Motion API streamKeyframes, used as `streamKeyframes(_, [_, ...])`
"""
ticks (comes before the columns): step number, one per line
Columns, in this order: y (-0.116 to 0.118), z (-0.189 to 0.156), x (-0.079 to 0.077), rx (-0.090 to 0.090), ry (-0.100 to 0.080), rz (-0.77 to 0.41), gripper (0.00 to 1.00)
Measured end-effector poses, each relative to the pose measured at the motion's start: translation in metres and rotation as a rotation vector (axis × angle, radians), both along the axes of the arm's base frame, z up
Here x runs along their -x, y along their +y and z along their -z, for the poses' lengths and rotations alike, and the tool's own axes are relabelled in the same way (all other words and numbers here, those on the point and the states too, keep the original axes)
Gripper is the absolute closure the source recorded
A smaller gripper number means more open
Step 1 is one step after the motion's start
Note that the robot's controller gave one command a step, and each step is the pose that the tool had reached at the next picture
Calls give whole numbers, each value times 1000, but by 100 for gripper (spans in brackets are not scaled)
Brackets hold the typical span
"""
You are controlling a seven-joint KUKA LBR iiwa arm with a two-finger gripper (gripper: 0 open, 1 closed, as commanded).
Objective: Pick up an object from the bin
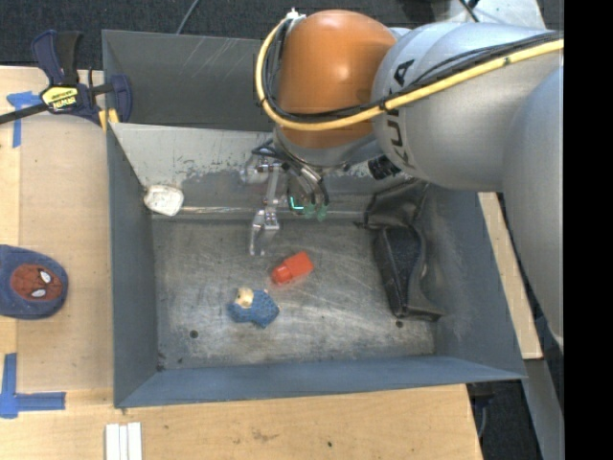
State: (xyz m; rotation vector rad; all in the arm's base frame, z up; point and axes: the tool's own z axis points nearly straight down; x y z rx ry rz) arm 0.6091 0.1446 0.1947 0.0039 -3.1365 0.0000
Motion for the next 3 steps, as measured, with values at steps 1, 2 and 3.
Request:
streamKeyframes(1, [-104, 122, 12, -5, -13, -174, 0])
streamKeyframes(2, [-81, 92, 14, -1, -13, -223, 0])
streamKeyframes(3, [-89, 70, 12, -1, -12, -242, 0])
